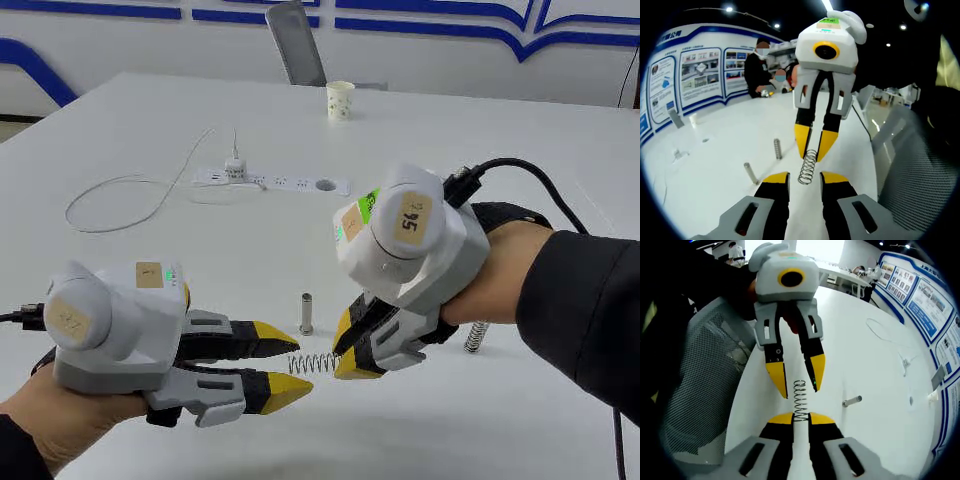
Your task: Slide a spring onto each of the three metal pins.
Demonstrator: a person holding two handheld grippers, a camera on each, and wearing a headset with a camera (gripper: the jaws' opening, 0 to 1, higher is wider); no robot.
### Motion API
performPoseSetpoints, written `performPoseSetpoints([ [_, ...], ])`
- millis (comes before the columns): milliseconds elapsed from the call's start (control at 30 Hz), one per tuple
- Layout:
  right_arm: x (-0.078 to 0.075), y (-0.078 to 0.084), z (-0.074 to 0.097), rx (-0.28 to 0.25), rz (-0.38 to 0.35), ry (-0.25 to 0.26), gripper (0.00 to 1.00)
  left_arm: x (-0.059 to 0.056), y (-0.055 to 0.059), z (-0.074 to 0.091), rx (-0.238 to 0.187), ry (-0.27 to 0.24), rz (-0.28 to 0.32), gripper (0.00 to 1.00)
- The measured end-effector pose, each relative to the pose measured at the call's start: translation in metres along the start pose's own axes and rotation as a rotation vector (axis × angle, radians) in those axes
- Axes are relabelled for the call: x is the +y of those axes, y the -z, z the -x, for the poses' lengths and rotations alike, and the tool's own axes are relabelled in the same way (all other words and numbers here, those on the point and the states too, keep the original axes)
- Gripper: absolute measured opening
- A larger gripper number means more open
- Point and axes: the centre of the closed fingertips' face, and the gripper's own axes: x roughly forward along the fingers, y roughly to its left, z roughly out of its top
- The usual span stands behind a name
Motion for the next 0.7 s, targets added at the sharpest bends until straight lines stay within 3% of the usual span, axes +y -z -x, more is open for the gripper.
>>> performPoseSetpoints([
  [267, 0.0008, -0.0029, 0.0008, -0.014, 0.009, 0.0, 0.12, -0.0041, -0.0006, -0.0016, -0.004, 0.016, -0.008, 0.16],
  [700, 0.002, -0.0048, 0.0017, -0.011, 0.006, -0.002, 0.11, -0.004, 0.0063, -0.0028, 0.021, 0.014, -0.012, 0.2],
])
